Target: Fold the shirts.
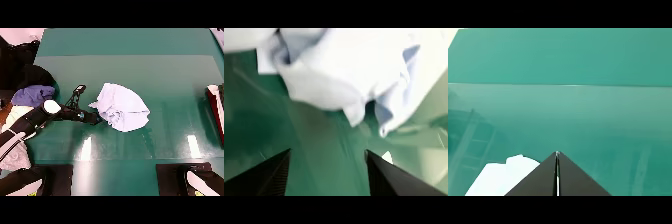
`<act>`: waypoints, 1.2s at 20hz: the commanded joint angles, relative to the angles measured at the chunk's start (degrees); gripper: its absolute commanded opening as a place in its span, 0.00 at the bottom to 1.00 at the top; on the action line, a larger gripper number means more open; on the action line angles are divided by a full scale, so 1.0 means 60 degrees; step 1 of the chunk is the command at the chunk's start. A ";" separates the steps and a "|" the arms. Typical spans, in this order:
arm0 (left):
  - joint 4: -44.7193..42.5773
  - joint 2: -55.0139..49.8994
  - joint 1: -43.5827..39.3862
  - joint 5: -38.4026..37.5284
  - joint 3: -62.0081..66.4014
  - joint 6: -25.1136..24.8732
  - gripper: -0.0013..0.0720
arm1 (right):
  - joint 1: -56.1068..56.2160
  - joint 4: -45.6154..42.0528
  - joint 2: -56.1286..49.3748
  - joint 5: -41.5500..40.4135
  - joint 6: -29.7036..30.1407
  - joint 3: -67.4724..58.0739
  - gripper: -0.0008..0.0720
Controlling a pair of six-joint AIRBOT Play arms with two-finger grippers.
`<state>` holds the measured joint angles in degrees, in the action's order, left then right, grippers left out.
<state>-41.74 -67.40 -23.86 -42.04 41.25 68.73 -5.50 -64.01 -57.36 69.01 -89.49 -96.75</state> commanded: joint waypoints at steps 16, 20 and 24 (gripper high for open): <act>-0.0357 -0.0911 0.0055 -0.1078 0.3486 -0.0102 0.06 | 0.0004 -0.0106 -0.0007 0.1406 0.0004 0.0004 0.03; -0.2025 0.0106 0.0696 -0.2954 0.6415 -0.0102 0.06 | 0.0004 -0.0106 -0.0018 0.2473 0.0007 0.0007 0.03; -0.2991 0.0375 0.0729 -0.4251 0.8116 -0.0098 0.06 | 0.0007 -0.0047 0.0197 0.3330 0.0007 0.1257 0.04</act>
<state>-54.48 -66.57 -20.18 -59.99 82.50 68.16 -5.50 -64.51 -56.97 84.62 -89.49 -93.49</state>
